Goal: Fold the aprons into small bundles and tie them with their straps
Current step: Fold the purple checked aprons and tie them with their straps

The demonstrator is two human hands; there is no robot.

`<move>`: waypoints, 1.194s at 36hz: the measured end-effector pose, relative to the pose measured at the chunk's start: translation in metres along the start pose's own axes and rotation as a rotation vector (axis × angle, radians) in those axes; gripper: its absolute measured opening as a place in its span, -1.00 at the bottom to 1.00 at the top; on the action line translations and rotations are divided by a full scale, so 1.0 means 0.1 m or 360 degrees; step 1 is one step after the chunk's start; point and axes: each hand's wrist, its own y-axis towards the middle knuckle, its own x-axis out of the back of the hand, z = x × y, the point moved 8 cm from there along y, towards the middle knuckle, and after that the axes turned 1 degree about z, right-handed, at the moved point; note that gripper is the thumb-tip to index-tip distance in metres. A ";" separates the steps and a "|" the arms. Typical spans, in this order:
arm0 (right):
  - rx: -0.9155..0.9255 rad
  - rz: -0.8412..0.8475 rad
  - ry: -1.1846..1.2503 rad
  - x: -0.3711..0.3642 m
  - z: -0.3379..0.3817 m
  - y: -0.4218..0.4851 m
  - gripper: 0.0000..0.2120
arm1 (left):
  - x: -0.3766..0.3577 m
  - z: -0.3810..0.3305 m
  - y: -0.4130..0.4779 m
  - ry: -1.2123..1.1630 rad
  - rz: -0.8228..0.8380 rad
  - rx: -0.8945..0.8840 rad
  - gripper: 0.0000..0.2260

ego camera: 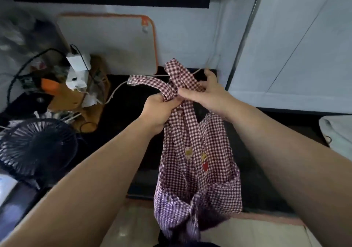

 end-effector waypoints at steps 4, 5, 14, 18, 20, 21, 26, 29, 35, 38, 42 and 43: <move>-0.0548 0.0461 -0.0210 -0.27 -0.61 0.10 0.26 | 0.05 -0.13 0.34 -0.0039 -0.0015 0.0026 -0.97; -0.0573 0.0507 -0.0220 -0.31 -0.67 0.14 0.18 | 0.05 -0.16 0.43 -0.0053 -0.0011 0.0033 -0.97; -0.0194 0.0124 -0.0246 -0.19 -0.47 0.75 -0.78 | 0.21 -0.46 0.97 -0.0126 -0.0235 -0.0077 -0.94; -0.0149 -0.0103 -0.0016 0.02 -0.39 1.10 -0.84 | 0.36 -0.57 1.26 0.0304 -0.0259 -0.0225 -0.84; -0.0151 -0.0225 0.0088 0.12 -0.42 1.33 -0.85 | 0.35 -0.47 1.38 0.0532 -0.0055 -0.0176 -0.72; -0.0132 -0.0279 0.0099 0.16 -0.46 1.42 -0.83 | 0.34 -0.34 1.37 0.0621 0.0056 -0.0100 -0.69; -0.0312 -0.0012 -0.0068 0.04 -0.89 1.61 -0.04 | 0.67 0.48 1.21 0.0942 -0.0012 0.0204 -0.46; -0.0367 0.0107 -0.0415 -0.04 -1.13 1.38 -0.53 | 0.75 0.99 0.99 0.1134 0.0140 0.0448 -0.54; -0.0760 0.0686 -0.0689 -0.46 -1.74 0.68 -0.42 | 0.83 1.79 0.63 0.1954 0.0518 0.0620 -0.56; -0.0746 0.0745 -0.1093 -0.58 -2.02 0.64 -0.37 | 0.89 1.75 0.59 0.2061 0.0404 0.0579 -0.50; -0.0735 0.0474 -0.1257 -0.54 -2.17 0.70 -0.58 | 0.95 1.72 0.58 0.2121 0.0269 0.0580 -0.55; -0.0691 0.0431 -0.1289 -0.52 -2.15 0.73 -0.64 | 0.99 1.70 0.58 0.2129 0.0176 0.0596 -0.59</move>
